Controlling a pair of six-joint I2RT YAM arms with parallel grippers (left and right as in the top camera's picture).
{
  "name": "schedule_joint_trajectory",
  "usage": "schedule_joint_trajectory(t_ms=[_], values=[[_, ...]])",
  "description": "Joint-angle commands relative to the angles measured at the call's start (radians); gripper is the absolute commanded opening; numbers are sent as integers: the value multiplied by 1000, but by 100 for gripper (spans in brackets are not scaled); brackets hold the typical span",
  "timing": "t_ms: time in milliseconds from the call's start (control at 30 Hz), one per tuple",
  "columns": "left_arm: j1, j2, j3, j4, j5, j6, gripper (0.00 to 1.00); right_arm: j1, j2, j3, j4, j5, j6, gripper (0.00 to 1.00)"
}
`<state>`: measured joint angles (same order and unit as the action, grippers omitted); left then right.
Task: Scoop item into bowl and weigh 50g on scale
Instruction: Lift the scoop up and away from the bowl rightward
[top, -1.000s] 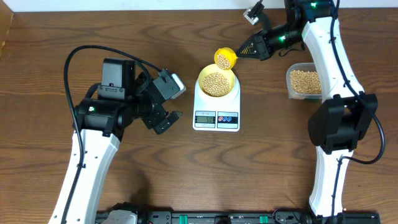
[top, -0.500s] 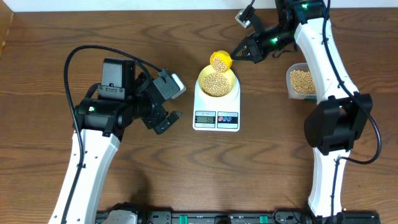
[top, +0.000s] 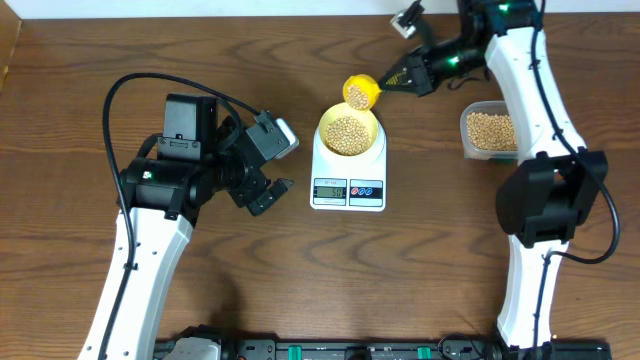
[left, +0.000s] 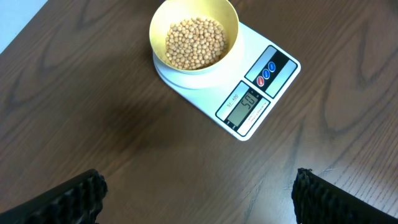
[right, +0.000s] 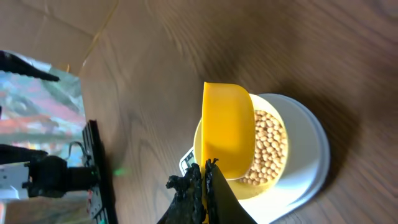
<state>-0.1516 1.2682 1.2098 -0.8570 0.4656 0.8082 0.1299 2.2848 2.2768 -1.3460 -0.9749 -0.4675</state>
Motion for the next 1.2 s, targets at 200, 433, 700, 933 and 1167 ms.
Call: schedule_joint_trajectory(t_ms=[200,433,700,933,1167], values=[[5,5,-5,-2,9,-9,98,-20,10,22,1,-57,25,1],[5,5,-5,-2,9,-9,98,-61,10,69,-5,-109,26,1],[5,5,-5,-2,9,-9,98,-187,10,192,-137,-109,23,1],[5,5,-5,-2,9,-9,98,-325,10,257,-315,-110,-92,1],[5,5,-5,-2,9,-9,98,-449,10,257,-352,-107,-103,1]])
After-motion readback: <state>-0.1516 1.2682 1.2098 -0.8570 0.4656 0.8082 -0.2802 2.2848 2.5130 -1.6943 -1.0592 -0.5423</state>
